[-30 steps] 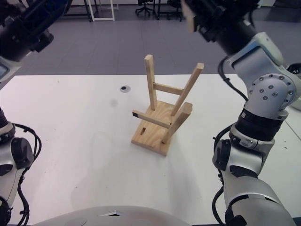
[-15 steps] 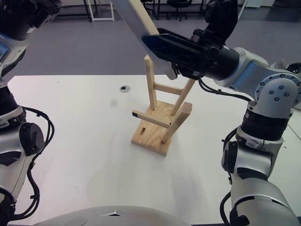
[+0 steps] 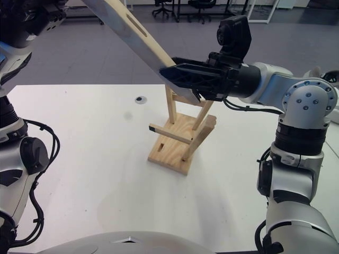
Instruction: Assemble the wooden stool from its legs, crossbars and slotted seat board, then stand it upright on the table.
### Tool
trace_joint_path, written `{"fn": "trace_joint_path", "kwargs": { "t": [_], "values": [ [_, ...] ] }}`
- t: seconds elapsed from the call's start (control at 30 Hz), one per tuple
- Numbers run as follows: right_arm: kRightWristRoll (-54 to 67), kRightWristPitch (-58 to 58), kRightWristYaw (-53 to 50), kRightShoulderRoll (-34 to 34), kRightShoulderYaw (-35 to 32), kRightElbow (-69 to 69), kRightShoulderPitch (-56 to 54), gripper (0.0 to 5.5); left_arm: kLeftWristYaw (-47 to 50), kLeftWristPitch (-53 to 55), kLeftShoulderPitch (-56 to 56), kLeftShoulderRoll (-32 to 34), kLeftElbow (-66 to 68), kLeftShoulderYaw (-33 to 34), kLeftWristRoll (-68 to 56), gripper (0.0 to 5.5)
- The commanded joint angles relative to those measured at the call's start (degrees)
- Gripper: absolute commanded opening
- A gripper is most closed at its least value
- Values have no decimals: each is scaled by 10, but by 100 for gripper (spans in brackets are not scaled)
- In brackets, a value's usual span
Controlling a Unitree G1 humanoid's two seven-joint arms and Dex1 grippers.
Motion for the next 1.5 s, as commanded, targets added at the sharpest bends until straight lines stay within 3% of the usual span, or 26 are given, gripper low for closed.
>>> {"fn": "trace_joint_path", "kwargs": {
  "t": [0.03, 0.2, 0.43, 0.57, 0.67, 0.77, 0.9, 1.1, 1.27, 1.4, 1.5],
  "values": [
    [-15, 8, 26, -19, 3, 8, -6, 218, -3, 7, 4, 0, -9, -13, 6, 287],
    [-30, 7, 47, -19, 8, 15, -7, 218, 1, 1, 6, -3, -14, -18, 7, 210],
    [-59, 0, 8, -4, 5, 55, -28, 218, -4, -8, 15, -7, -20, -16, 21, 208],
    [-86, -34, -37, 19, -12, 90, -50, 316, -33, -35, 18, 14, 12, -13, 81, 208],
    [-103, -57, -35, 21, -24, 94, -54, 363, -100, -60, 24, 75, 66, -19, 170, 204],
    [-110, -68, -46, 21, -41, 91, -45, 363, -212, -94, 53, 145, 91, -72, 281, 204],
    [-116, -77, -51, 27, -50, 77, -34, 363, -365, -185, 113, 172, 84, -151, 399, 204],
    [-113, -76, -57, 33, -54, 66, -33, 363, -486, -328, 137, 133, 163, -195, 508, 203],
    [-125, -81, -51, 35, -50, 67, -36, 363, -469, -464, 161, 74, 212, -208, 593, 203],
    [-134, -84, -50, 41, -48, 67, -37, 363, -587, -502, 198, 45, 215, -205, 549, 203],
    [-136, -82, -49, 47, -45, 65, -38, 363, -611, -531, 216, 45, 209, -226, 517, 203]
  ]
}}
